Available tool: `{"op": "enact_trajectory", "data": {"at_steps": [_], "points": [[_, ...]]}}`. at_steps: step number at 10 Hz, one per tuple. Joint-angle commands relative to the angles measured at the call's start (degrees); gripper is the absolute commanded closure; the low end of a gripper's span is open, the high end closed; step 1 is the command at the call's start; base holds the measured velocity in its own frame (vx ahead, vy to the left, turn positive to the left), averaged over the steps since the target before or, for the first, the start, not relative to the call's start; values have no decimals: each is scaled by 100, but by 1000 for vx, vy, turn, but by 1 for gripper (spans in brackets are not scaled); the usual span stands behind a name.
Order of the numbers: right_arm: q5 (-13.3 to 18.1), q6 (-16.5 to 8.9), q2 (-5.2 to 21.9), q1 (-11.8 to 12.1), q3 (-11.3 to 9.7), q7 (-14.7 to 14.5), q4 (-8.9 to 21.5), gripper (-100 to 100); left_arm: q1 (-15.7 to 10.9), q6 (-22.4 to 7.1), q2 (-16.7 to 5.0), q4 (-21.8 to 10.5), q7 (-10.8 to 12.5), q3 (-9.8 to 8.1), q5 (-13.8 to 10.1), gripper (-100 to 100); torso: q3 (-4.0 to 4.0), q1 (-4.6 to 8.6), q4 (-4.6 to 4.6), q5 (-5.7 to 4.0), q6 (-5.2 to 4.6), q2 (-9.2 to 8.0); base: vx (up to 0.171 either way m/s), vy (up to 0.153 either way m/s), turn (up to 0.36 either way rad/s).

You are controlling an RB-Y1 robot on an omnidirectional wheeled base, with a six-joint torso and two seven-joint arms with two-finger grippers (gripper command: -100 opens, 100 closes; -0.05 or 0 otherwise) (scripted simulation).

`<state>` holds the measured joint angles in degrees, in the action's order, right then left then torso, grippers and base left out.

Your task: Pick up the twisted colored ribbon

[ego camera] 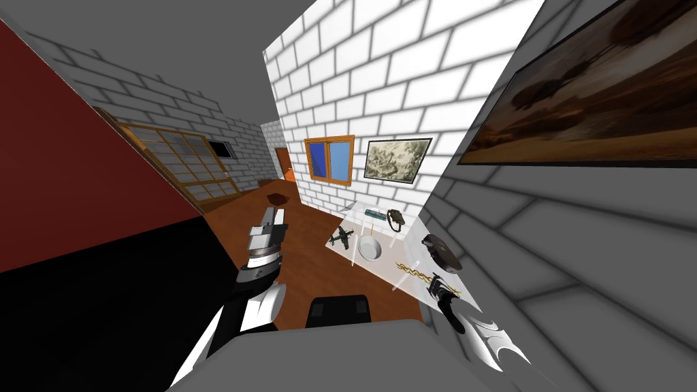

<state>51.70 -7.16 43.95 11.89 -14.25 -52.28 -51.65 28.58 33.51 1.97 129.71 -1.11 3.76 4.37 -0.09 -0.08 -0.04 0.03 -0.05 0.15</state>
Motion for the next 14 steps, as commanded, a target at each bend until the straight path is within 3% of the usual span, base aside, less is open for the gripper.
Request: {"op": "enact_trajectory", "data": {"at_steps": [1, 2, 3, 11, 12, 13, 14], "points": [[0, 0, 0, 0, 0, 0, 0, -100, 0, 0, 0, 0, 0, 0, 0, 0, 0, 0, 0, 0, 0, 0, 28, 5, 9], [10, 2, -4, -6, -2, -9, 21, 0, 0, 0, 0, 0, 0, 0, 0, 0, 6, 1, 2, 0, -1, -11, 5, 1, -1], [6, 88, -147, -67, 139, -286, 76, -100, 0, 0, 0, 0, 0, 0, 0, 0, 11, 3, 4, 0, -2, -20, 37, -23, -111], [-6, 433, -720, -314, 705, -1400, 308, -100, 0, 0, 0, 0, 0, 0, 0, 0, 4, 14, 2, -3, -1, -7, 48, -28, -93], [67, 465, -721, -333, 753, -1322, 371, -100, 0, 0, 0, 0, 0, 0, 0, 0, 5, 13, 2, -2, -2, -10, 18, -8, -19], [70, 479, -730, -334, 765, -1357, 375, 100, -1, 0, 0, 0, 0, 0, 0, 0, 9, 9, 3, -2, 0, -17, 0, 0, 0], [69, 480, -735, -327, 759, -1353, 377, 100, -1, 0, 0, 0, 0, 0, 0, 0, 13, 9, 8, 2, 2, -20, 0, 0, 0]]}}
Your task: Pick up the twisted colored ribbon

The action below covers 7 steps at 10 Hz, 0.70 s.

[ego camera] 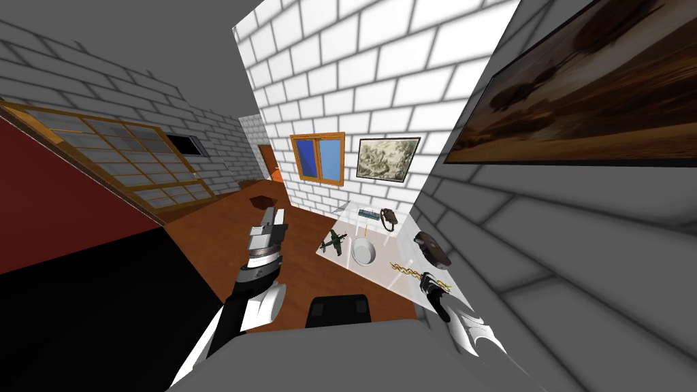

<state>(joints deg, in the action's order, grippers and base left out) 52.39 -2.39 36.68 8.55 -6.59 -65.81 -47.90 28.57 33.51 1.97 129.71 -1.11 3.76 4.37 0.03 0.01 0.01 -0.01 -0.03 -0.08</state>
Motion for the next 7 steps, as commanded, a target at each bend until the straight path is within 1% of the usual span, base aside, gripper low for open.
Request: {"op": "enact_trajectory", "data": {"at_steps": [1, 3, 4, 5, 7], "points": [[0, 0, 0, 0, 0, 0, 0, 100, 0, 0, 0, 0, 0, 0, 0, 0, 0, 0, 0, 0, 0, 0, 0, 0, 0], [0, 2, -3, 2, -3, 0, 1, 100, 0, 0, 0, 0, 0, 0, 0, 0, 3, -2, 2, 4, -2, -3, 0, 0, 0], [0, 2, -4, 2, -3, -1, 1, 0, 0, 0, 0, 0, 0, 0, 0, 0, 3, -3, 3, 5, -2, -4, 0, 0, 0], [-73, -131, 151, 81, -202, 232, -124, 100, 0, 0, 0, 0, 0, 0, 0, 0, 4, -4, 3, 5, -2, -4, -27, 11, 139], [-70, -217, 294, 143, -343, 510, -182, 100, -1, 0, 0, 0, 0, 0, 0, 0, 13, -14, 7, 8, 0, -20, -60, 26, 102]]}}
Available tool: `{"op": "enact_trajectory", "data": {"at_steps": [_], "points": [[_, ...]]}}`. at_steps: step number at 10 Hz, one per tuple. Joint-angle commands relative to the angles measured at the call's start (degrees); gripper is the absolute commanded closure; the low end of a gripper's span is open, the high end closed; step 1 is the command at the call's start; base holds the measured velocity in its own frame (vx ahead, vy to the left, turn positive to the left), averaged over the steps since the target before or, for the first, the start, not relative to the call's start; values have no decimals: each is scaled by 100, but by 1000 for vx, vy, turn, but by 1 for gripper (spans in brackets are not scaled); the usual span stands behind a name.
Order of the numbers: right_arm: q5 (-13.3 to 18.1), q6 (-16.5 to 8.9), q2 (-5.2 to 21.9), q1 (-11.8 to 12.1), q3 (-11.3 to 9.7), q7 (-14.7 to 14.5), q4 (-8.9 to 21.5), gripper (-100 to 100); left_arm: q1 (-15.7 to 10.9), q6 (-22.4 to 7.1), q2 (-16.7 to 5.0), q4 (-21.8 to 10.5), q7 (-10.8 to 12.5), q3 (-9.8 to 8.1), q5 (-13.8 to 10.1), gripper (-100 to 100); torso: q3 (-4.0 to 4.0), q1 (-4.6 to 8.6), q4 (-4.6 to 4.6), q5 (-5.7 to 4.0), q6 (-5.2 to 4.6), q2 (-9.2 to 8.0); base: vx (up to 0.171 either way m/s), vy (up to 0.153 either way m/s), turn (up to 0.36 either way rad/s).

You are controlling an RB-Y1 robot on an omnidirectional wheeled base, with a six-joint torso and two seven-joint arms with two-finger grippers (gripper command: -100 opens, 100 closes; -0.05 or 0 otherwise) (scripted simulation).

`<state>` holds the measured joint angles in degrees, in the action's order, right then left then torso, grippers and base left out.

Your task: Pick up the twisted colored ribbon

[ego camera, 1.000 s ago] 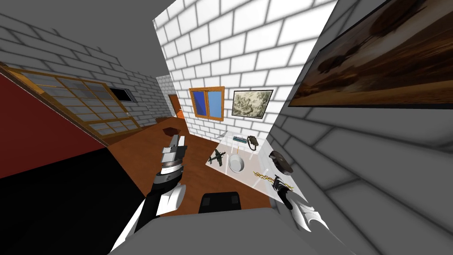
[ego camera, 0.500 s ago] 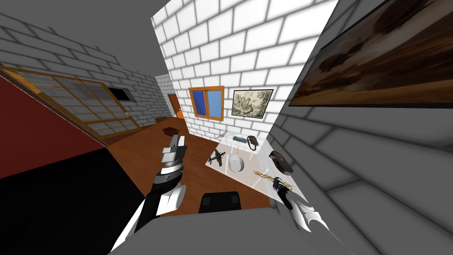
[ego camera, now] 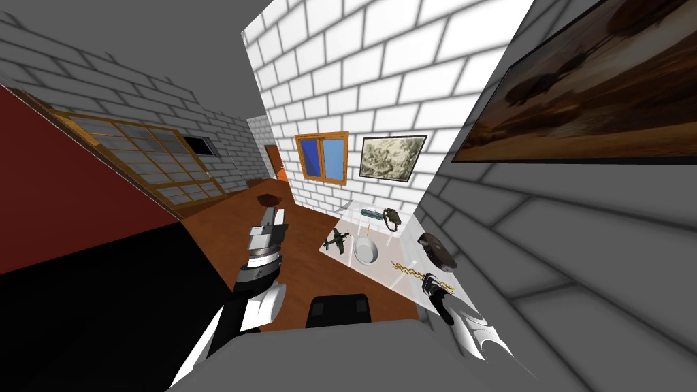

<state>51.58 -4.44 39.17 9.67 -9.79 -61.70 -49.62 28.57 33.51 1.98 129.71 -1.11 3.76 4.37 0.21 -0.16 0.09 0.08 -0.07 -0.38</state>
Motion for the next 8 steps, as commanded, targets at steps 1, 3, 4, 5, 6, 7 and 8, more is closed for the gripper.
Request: {"op": "enact_trajectory", "data": {"at_steps": [1, 3, 4, 5, 6, 7, 8], "points": [[13, -55, 116, 61, -94, 238, -40, 100, 0, 0, 0, 0, 0, 0, 0, 0, 0, 0, 0, 0, 0, 0, -64, 33, 83], [16, -141, 259, 123, -235, 516, -98, 100, 0, 0, 0, 0, 0, 0, 0, 0, 1, -4, 2, 3, 1, 1, -46, 36, 85], [18, -184, 331, 154, -306, 655, -127, 100, 0, 0, 0, 0, 0, 0, 0, 0, -1, -5, 2, 4, 3, 4, -46, 25, 87], [19, -227, 403, 185, -377, 794, -156, 100, 0, 0, 0, 0, 0, 0, 0, 0, 0, -2, 2, 4, 2, 4, -44, 22, 90], [21, -270, 474, 215, -447, 934, -185, 100, 0, 0, 0, 0, 0, 0, 0, 0, 0, -1, 3, 4, 2, 4, -39, 20, 89], [66, -221, 395, 157, -368, 831, -102, 100, 0, 0, 0, 0, 0, 0, 0, 0, -1, 0, 2, 4, 1, 5, -16, 7, 12], [90, -203, 390, 156, -352, 859, -88, 0, 1, 0, 0, 0, 0, -1, 0, 0, -4, 4, 2, 4, 0, 11, 0, 0, 0]]}}
